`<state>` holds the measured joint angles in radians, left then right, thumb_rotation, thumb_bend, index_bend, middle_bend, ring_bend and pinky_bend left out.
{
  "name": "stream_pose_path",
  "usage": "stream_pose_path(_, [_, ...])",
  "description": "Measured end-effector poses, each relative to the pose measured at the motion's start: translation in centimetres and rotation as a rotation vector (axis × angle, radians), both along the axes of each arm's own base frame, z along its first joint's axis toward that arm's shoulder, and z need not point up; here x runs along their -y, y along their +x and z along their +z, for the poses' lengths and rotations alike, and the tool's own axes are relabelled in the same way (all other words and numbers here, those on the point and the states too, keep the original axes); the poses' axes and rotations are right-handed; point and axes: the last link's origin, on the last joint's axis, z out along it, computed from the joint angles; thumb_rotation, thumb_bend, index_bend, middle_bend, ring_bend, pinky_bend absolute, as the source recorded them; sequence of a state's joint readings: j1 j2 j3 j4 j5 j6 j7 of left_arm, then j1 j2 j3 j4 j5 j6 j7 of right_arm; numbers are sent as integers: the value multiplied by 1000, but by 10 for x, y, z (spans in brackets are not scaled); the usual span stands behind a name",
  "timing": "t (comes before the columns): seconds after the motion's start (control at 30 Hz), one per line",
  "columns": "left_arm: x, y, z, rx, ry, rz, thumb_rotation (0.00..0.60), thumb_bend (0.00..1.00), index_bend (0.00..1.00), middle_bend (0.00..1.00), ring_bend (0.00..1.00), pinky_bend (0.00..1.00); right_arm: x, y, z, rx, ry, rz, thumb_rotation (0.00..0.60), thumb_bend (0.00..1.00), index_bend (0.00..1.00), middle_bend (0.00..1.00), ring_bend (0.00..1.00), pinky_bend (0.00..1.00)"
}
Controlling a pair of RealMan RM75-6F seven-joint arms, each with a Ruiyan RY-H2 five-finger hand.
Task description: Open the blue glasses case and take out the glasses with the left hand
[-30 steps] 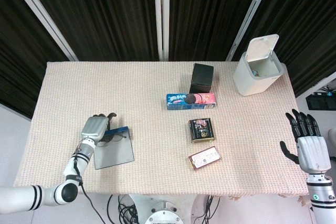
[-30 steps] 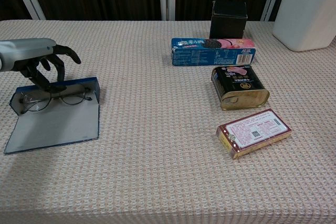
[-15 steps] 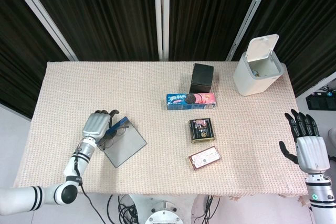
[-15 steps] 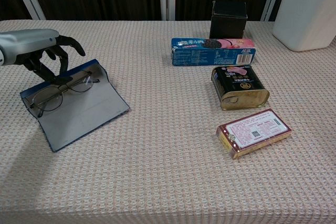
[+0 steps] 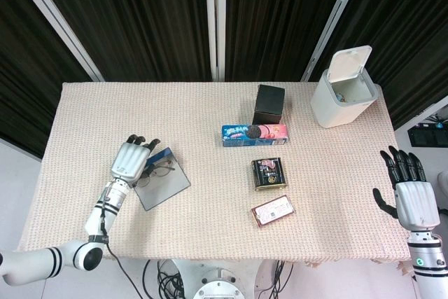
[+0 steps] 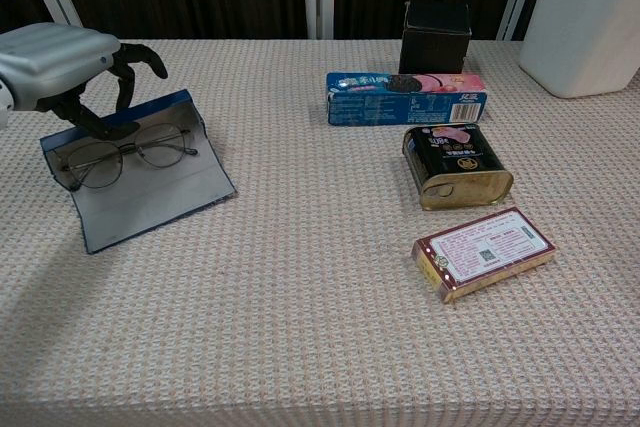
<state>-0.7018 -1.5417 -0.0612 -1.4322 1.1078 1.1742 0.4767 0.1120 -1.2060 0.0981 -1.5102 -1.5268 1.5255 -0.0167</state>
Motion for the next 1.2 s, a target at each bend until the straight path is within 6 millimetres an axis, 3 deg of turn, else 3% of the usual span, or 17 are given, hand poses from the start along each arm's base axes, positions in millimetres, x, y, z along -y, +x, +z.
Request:
stream_pose_path(0.7, [-1,0,-4,-178,91,-227,600,350,230,590,256,220,1,-1,0,1,2,-5,600,300,0,0,0,0])
stream_pose_path(0.93, [-3,-1,-7,-180,114,-316,600,350,222,591,261,228,1,-2,1,0,0,-7,600,300,0,0,0,0])
stream_pose_path(1.2, [-11,-3,-9,-157,113,-304,600,350,227,590,261,228,1,-2,1,0,1,-8,600,300,0,0,0,0])
